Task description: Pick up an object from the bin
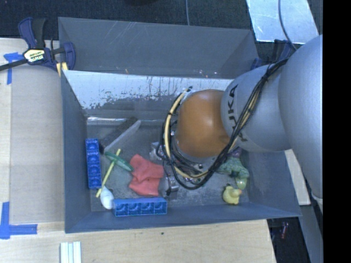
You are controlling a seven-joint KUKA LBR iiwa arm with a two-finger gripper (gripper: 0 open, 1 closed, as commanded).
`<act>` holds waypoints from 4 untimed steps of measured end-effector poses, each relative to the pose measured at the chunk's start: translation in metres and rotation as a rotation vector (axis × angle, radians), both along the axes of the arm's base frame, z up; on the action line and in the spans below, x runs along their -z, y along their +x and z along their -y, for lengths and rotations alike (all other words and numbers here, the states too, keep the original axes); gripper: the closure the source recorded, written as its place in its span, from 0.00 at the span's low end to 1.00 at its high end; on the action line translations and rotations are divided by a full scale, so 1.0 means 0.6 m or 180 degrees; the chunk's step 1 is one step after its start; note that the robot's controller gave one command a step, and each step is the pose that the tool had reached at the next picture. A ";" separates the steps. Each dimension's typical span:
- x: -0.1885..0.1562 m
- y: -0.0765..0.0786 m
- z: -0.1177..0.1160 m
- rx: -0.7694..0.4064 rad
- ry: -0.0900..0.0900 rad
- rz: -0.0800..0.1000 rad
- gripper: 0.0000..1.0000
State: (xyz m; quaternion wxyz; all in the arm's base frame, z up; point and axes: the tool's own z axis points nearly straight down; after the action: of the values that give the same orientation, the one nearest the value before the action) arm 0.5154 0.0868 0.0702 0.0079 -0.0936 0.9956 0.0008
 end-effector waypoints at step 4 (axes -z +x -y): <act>-0.124 0.052 -0.010 -0.1069 -0.0011 0.0014 1.00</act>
Offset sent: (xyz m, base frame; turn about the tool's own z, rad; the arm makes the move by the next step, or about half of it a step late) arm 0.0179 0.0312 -0.0002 -0.3789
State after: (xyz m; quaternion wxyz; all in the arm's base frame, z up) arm 0.5466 0.0928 0.1446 0.0096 -0.2587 0.9659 0.0002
